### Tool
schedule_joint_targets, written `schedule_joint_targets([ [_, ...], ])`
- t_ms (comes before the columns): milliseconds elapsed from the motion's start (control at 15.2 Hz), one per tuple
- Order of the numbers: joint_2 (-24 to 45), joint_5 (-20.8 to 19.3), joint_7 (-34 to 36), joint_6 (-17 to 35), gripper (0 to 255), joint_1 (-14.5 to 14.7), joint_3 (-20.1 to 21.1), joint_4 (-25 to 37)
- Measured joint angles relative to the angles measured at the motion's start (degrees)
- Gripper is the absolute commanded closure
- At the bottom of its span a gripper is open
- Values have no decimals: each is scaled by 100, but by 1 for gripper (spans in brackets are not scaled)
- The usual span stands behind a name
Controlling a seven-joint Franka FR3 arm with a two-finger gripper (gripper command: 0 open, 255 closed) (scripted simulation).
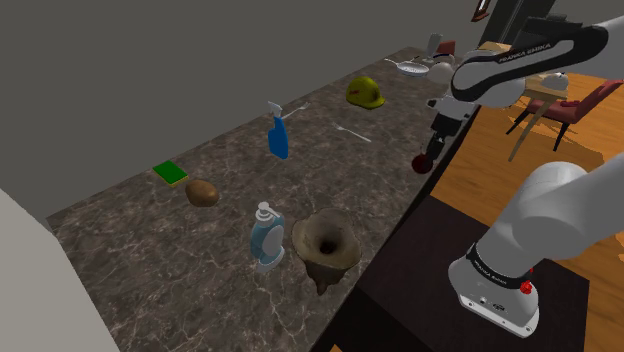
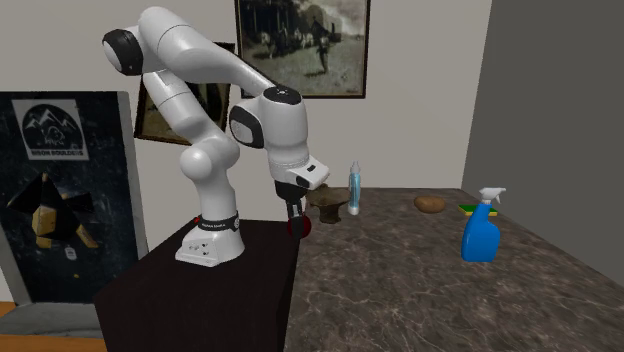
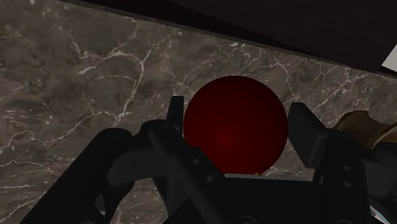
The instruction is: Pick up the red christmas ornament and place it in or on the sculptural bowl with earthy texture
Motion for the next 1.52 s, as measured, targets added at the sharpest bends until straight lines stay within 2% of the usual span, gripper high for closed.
schedule_joint_targets([
  [924,-662,-17,409,-1236,255,-156,469,629],
  [1254,-1041,243,996,-1120,255,-12,1019,215],
  [1518,-1207,628,1587,-898,255,303,1558,-59],
])
